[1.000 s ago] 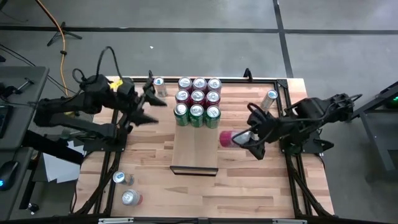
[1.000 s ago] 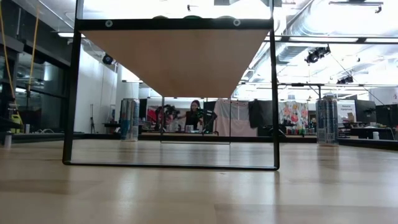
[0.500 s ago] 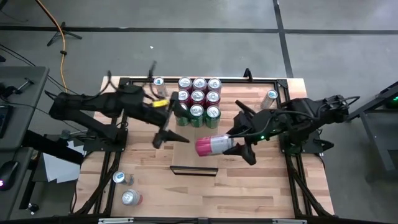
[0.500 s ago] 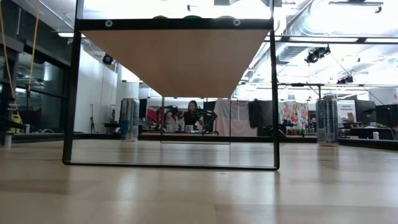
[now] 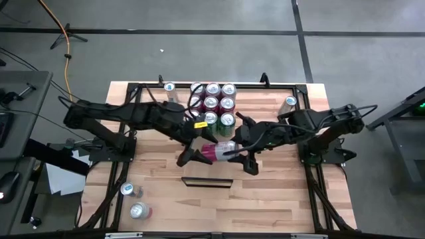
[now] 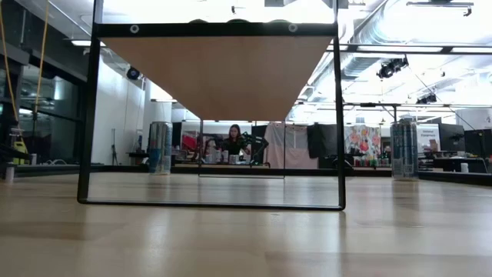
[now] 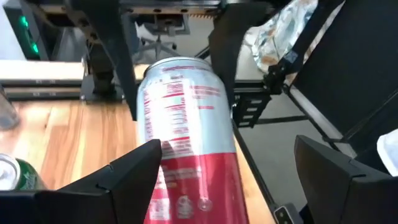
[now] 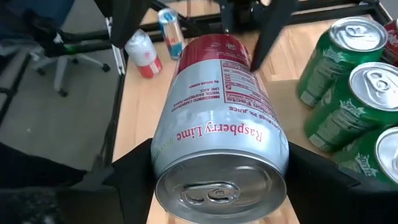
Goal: Place canned beverage on shelf
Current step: Put the bottom right pink white soda can on the shelf
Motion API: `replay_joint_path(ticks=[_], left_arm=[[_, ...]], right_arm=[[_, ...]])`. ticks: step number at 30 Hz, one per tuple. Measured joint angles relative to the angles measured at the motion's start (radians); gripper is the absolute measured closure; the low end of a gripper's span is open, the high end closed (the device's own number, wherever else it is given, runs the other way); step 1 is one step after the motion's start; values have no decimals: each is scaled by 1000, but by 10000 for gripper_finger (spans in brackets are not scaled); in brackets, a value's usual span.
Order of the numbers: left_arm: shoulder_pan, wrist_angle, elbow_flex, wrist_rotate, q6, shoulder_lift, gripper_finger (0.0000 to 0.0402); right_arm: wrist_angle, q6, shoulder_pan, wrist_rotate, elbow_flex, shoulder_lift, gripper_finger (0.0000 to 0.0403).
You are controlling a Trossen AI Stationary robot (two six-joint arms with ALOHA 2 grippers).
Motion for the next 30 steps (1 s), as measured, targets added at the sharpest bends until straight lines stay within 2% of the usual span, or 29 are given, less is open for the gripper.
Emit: replay_joint_path(ticks=[11, 18, 21, 24, 26, 30], left_arm=[[0, -91, 0, 0, -41, 35, 99], [7, -100, 0, -2, -39, 33, 102], [15, -115, 0, -6, -68, 31, 125], [29, -127, 0, -17, -80, 32, 168], [35, -130, 0, -20, -85, 32, 174], [44, -180, -1, -15, -67, 20, 174]], right_arm=[[98, -101, -5, 14, 0, 9, 126], [94, -114, -15, 3, 0, 15, 126], [100, -123, -16, 9, 0, 16, 126], [96, -131, -18, 20, -1, 17, 126], [98, -124, -18, 21, -1, 18, 124], [120, -78, -18, 16, 1, 12, 49]])
